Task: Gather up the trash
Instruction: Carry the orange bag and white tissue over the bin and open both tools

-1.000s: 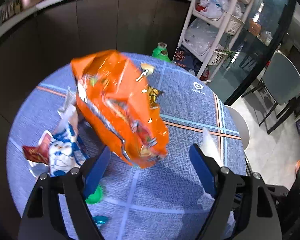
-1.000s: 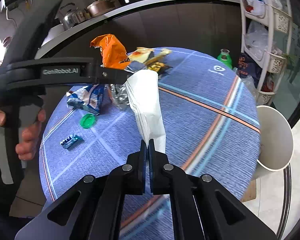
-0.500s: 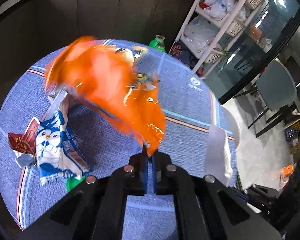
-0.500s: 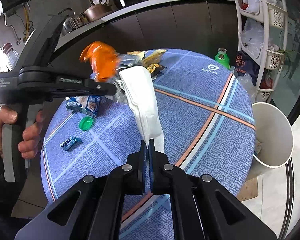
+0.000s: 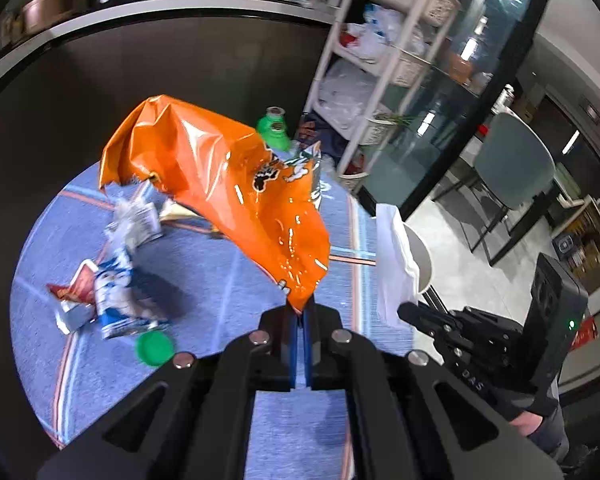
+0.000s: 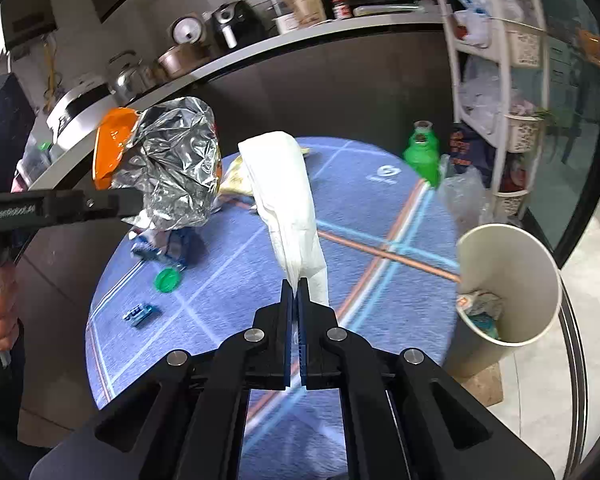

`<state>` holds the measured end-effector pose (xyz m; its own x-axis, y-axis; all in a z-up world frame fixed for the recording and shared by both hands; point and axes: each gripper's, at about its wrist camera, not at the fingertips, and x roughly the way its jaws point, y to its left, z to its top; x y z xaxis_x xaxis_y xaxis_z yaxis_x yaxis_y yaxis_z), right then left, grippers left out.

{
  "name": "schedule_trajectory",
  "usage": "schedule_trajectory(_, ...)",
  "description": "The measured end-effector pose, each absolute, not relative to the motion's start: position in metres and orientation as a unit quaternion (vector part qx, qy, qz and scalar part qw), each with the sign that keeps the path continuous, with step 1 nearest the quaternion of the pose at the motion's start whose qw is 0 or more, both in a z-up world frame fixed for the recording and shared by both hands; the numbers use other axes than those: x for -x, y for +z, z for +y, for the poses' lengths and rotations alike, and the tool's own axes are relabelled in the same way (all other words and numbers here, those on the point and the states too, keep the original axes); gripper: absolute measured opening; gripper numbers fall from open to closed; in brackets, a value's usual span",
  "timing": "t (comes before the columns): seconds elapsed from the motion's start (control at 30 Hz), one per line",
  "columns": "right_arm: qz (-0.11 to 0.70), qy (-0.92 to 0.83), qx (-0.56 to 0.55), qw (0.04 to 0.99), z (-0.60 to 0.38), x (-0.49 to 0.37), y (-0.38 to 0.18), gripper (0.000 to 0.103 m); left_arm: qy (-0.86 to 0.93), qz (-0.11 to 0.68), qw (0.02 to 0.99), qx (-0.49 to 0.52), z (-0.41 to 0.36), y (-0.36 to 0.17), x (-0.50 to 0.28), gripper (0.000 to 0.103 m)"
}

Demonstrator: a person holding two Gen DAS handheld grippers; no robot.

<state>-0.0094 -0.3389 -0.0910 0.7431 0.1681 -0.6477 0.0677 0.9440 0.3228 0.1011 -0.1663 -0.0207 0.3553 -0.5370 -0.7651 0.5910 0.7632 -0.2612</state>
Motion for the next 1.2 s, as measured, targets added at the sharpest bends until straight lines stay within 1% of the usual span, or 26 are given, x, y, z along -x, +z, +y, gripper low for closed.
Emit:
schedule_trajectory(0.23,0.348,-0.033,-0.197,0.916,-0.395,0.027,-0.1,0.002,-0.41,0.446,0.793,-0.059,-0.232,-0.016,-0.081,0.004)
schedule_trajectory(0.43,0.354,-0.089,-0.233,0.902,-0.452,0.04,-0.126,0.002,-0.457,0.451,0.762,-0.085,-0.305,-0.024,-0.078,0.004)
schedule_trajectory(0.63,0.362,-0.122,-0.266,0.885,-0.502,0.044,-0.161,0.002,-0.493,0.477,0.721,-0.102,-0.377,-0.051,-0.084,0.004)
schedule_trajectory(0.77,0.367,-0.124,-0.282,0.878,-0.524,0.042,-0.179,0.002,-0.504,0.503,0.693,-0.116,-0.42,-0.079,-0.089,0.004)
schedule_trajectory(1.0,0.378,-0.128,-0.295,0.868,-0.549,0.031,-0.203,0.002,-0.495,0.522,0.676,-0.16,-0.465,-0.113,-0.091,0.005)
schedule_trajectory(1.13,0.385,-0.122,-0.3,0.864,-0.556,0.024,-0.213,0.003,-0.484,0.522,0.678,-0.181,-0.479,-0.126,-0.093,0.007)
schedule_trajectory(1.17,0.387,-0.121,-0.299,0.864,-0.558,0.023,-0.216,0.003,-0.481,0.524,0.678,-0.185,-0.483,-0.13,-0.093,0.008)
schedule_trajectory(1.2,0.388,-0.119,-0.298,0.864,-0.558,0.021,-0.218,0.006,-0.478,0.525,0.679,-0.188,-0.485,-0.133,-0.094,0.009)
